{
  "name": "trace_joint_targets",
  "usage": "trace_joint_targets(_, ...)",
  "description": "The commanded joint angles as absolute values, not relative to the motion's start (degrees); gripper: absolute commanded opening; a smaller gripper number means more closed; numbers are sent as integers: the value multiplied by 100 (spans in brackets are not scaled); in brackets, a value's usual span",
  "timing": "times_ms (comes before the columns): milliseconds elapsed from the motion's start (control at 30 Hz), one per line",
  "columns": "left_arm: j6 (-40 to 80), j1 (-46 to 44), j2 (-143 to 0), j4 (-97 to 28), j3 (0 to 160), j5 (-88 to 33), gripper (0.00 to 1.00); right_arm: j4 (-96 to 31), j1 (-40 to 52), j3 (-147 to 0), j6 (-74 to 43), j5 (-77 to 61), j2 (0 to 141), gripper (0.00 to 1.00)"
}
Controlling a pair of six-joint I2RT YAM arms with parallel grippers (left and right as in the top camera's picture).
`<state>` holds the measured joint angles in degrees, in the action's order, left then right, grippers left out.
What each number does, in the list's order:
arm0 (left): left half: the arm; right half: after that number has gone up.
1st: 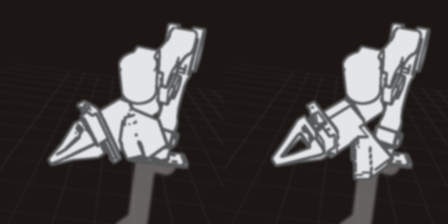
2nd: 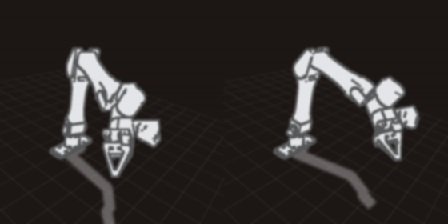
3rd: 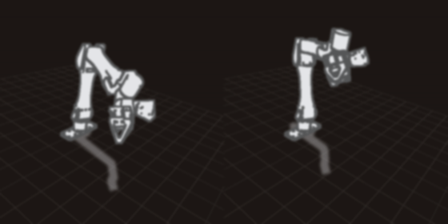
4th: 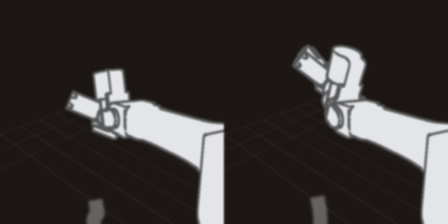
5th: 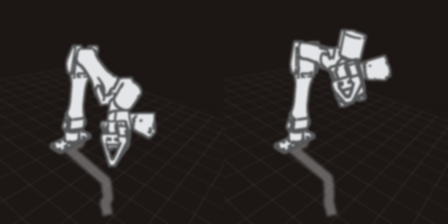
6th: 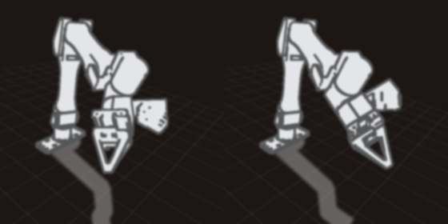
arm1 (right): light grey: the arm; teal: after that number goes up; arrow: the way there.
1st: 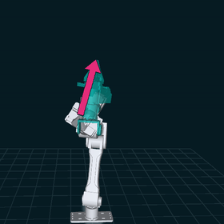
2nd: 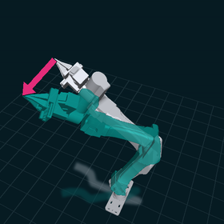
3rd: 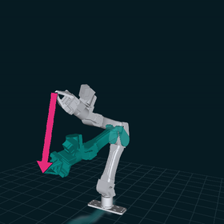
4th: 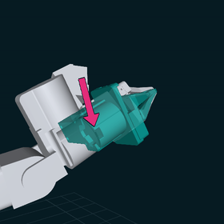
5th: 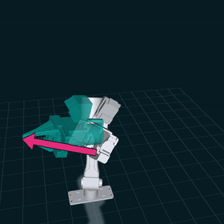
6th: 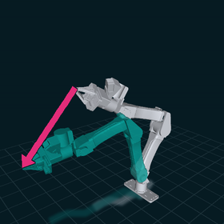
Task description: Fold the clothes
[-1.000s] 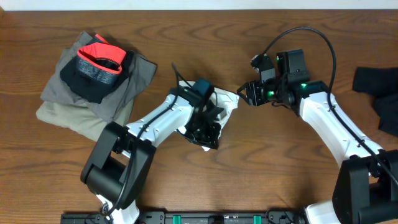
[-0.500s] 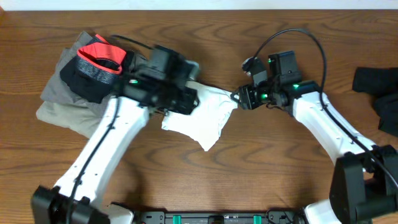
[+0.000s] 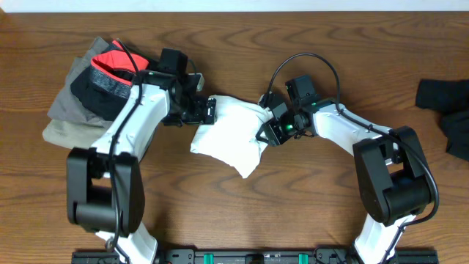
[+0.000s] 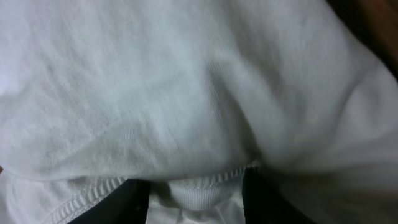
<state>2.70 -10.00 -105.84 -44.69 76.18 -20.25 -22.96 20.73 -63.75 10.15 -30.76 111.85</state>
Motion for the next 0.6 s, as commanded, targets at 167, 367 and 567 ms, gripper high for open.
trace_joint_targets(167,-346,-504,-11487,-4289,7555,-4139,100,-2495,2086,-6353,1033,-2414,11421,47)
trace_joint_targets(367,-602,-602,-12070,-4278,7555,-5111,97,-2486,2084,-6353,1033,-2416,11421,47)
trace_joint_targets(567,-797,-910,-12127,-4248,7557,-5483,53,-2502,2084,-6353,1033,-2375,11421,47)
